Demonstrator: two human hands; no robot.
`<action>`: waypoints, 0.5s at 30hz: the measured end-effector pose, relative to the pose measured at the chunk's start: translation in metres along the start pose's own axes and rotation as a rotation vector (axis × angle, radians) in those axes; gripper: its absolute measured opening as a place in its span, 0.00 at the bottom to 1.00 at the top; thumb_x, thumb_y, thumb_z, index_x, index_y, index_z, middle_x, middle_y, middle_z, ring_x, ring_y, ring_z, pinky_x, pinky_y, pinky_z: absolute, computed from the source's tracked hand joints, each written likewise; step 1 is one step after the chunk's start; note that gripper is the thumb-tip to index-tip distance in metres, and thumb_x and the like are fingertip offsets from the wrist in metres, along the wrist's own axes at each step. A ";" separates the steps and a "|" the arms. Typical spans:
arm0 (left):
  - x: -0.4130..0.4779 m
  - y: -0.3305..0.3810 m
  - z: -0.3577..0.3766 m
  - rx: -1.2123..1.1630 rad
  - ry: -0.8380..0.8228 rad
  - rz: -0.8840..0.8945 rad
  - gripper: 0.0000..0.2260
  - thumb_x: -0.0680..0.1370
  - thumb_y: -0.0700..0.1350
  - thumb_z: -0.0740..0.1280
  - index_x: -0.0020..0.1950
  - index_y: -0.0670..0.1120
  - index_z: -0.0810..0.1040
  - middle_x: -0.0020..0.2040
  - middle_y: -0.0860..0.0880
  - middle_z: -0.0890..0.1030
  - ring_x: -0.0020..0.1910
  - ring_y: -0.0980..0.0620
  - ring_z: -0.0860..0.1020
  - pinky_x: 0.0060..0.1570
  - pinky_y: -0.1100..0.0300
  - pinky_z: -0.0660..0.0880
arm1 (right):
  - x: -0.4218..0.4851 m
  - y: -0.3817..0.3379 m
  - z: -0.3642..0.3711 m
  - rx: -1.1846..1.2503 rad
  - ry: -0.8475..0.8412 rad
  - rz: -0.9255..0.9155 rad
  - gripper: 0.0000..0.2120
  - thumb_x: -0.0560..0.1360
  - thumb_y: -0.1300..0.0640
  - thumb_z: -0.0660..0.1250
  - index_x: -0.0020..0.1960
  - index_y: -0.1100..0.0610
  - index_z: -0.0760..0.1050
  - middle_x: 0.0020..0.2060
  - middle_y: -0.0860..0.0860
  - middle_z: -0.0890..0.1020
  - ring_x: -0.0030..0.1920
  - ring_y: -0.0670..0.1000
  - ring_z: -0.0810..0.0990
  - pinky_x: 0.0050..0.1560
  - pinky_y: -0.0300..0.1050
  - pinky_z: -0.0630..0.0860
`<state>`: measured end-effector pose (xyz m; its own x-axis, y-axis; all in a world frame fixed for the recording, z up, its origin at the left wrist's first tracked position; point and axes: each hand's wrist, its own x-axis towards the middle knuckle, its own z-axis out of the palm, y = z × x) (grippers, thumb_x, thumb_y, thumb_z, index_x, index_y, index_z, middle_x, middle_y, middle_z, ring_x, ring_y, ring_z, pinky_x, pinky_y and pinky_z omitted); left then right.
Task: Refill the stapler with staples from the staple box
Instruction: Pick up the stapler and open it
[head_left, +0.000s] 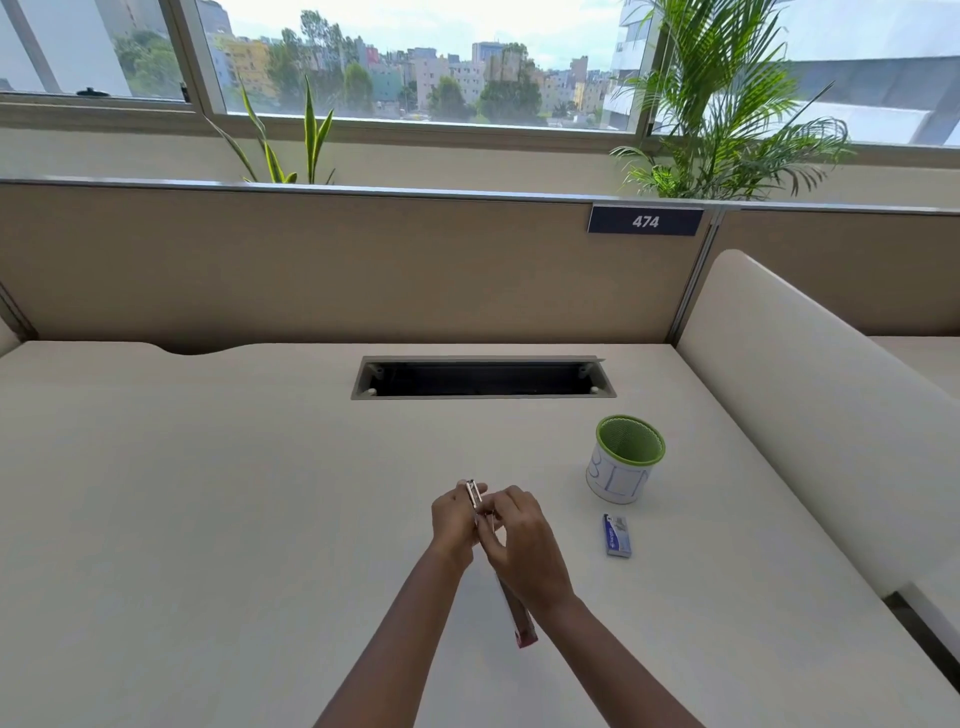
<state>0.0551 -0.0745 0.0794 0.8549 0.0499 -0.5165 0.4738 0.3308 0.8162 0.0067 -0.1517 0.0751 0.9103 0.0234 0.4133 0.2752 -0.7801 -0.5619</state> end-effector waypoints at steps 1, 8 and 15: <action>0.001 0.000 -0.001 -0.004 0.007 -0.002 0.13 0.82 0.42 0.54 0.45 0.38 0.75 0.35 0.44 0.77 0.24 0.52 0.77 0.18 0.70 0.70 | -0.001 -0.001 -0.001 0.017 0.010 0.004 0.04 0.73 0.62 0.64 0.46 0.62 0.76 0.42 0.56 0.79 0.44 0.53 0.76 0.46 0.42 0.75; 0.009 0.006 -0.010 -0.075 -0.025 -0.008 0.16 0.83 0.45 0.50 0.44 0.40 0.71 0.38 0.41 0.80 0.22 0.53 0.81 0.21 0.64 0.76 | -0.013 -0.003 0.000 0.072 0.019 -0.023 0.01 0.70 0.64 0.66 0.40 0.61 0.74 0.37 0.55 0.78 0.39 0.51 0.75 0.43 0.36 0.70; 0.008 0.002 -0.006 -0.077 -0.058 0.000 0.15 0.83 0.45 0.52 0.41 0.41 0.72 0.34 0.42 0.81 0.35 0.45 0.79 0.39 0.55 0.77 | 0.000 -0.004 -0.001 0.452 -0.063 0.503 0.16 0.73 0.60 0.65 0.28 0.49 0.68 0.29 0.44 0.72 0.31 0.42 0.70 0.32 0.30 0.67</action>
<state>0.0617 -0.0675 0.0748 0.8666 -0.0036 -0.4989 0.4581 0.4022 0.7927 0.0055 -0.1494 0.0784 0.9739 -0.2267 -0.0113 -0.0963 -0.3678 -0.9249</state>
